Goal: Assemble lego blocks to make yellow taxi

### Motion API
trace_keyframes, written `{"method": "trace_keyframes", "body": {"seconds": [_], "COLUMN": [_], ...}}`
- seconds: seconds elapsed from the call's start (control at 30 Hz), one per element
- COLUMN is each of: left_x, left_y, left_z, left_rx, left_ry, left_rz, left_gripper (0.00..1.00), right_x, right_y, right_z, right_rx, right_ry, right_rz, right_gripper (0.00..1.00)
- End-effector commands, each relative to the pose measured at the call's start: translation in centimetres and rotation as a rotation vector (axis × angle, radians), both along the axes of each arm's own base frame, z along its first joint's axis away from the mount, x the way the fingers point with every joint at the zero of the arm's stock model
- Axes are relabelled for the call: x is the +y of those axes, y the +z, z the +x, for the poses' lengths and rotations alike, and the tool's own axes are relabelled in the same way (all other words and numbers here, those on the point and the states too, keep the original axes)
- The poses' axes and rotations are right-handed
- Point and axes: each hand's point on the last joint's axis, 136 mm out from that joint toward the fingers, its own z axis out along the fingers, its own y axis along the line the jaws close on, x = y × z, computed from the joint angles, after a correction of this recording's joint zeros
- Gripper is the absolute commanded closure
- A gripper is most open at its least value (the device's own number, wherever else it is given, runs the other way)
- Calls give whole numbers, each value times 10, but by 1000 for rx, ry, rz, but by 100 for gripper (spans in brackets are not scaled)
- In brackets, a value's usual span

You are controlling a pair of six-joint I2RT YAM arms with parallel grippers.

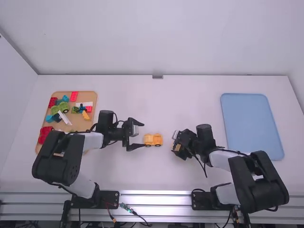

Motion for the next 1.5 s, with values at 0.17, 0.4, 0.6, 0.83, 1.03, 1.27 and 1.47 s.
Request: {"method": "trace_keyframes", "body": {"seconds": [0.17,0.4,0.6,0.83,1.03,1.27,1.47], "left_x": [-3,-4,-4,-5,-6,-6,-8], "left_y": [-8,-20,-22,-22,-22,-21,-20], "left_z": [-4,-2,-3,-4,-4,-4,-5], "left_rx": [1,12,31,33,33,51,49], "left_ry": [-43,-41,-37,-43,-46,-37,-46], "left_rz": [-18,-21,-20,-21,-21,-26,-31], "left_gripper": [1,1,1,1,1,1,1], "right_x": [-8,-7,-8,-9,-8,-8,-4], "right_y": [-9,-25,-23,-17,-17,-17,-18], "right_z": [-5,-2,-1,-3,-3,-4,-2], "right_rx": [61,91,79,68,76,79,95], "right_ry": [-22,4,39,64,63,62,50], "right_rz": [37,44,79,122,129,131,119], "right_gripper": [10,18,32,42,36,38,41]}}
